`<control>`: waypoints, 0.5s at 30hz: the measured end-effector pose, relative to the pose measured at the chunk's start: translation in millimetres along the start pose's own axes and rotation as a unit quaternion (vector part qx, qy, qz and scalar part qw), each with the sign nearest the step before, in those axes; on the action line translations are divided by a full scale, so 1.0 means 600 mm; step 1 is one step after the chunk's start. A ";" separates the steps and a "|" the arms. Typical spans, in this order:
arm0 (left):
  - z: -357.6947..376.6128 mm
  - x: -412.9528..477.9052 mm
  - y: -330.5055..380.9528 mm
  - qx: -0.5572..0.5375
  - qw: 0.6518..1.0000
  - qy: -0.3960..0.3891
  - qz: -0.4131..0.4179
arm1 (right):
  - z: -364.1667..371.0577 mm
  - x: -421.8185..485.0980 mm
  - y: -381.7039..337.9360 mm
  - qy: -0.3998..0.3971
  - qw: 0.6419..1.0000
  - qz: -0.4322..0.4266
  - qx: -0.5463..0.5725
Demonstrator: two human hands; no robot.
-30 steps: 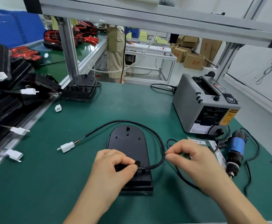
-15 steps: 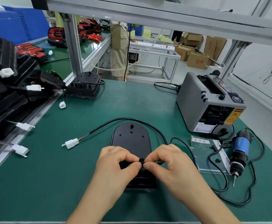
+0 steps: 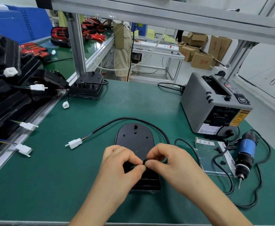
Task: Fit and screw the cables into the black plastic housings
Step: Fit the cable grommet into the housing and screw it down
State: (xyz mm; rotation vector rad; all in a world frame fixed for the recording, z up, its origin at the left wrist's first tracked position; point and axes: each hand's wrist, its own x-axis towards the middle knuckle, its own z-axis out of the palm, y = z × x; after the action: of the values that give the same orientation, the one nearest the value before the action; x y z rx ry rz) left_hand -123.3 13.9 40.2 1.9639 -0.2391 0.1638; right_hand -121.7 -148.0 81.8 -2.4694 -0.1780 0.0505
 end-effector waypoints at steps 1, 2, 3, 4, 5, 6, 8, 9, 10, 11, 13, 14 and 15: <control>0.000 0.000 -0.001 -0.001 1.000 0.000 0.004 | 0.001 0.000 0.000 -0.004 1.000 -0.008 0.000; 0.000 -0.001 -0.002 -0.001 1.000 -0.001 0.008 | 0.003 0.000 0.000 -0.005 1.000 -0.015 -0.002; 0.000 -0.001 -0.002 -0.001 1.000 -0.005 0.013 | 0.003 0.000 0.000 -0.004 1.000 -0.020 -0.004; -0.002 -0.001 -0.003 0.001 1.000 -0.011 0.017 | 0.004 0.000 0.000 -0.002 1.000 -0.025 -0.005; -0.004 -0.001 -0.003 0.004 1.000 -0.019 0.023 | 0.004 0.000 0.000 0.000 1.000 -0.029 -0.002; -0.008 0.000 -0.005 0.010 0.999 -0.027 0.031 | 0.003 -0.001 0.001 0.002 1.000 -0.031 0.004; -0.016 -0.001 -0.011 0.029 0.998 -0.034 0.046 | 0.001 -0.003 0.005 0.003 0.999 -0.024 0.031; -0.018 -0.002 -0.012 0.041 0.997 -0.037 0.053 | 0.000 -0.004 0.007 0.002 0.998 -0.013 0.055; -0.018 -0.004 -0.014 0.050 0.996 -0.038 0.061 | 0.000 -0.005 0.009 -0.005 0.997 0.002 0.082; -0.017 -0.007 -0.016 0.053 0.996 -0.036 0.068 | -0.002 -0.006 0.010 -0.017 0.994 0.018 0.106; -0.011 -0.013 -0.019 0.050 0.995 -0.025 0.081 | -0.003 -0.006 0.011 -0.046 0.989 0.044 0.132; -0.008 -0.015 -0.020 0.047 0.995 -0.018 0.085 | -0.004 -0.005 0.011 -0.059 0.988 0.052 0.136; -0.006 -0.016 -0.022 0.044 0.995 -0.013 0.089 | -0.006 -0.003 0.012 -0.071 0.986 0.058 0.137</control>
State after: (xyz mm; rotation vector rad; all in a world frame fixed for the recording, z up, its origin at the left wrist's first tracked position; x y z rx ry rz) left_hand -129.4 23.0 27.7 2.0314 -0.4309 0.2690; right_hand -122.6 -156.1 80.2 -2.1984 -0.0816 0.2823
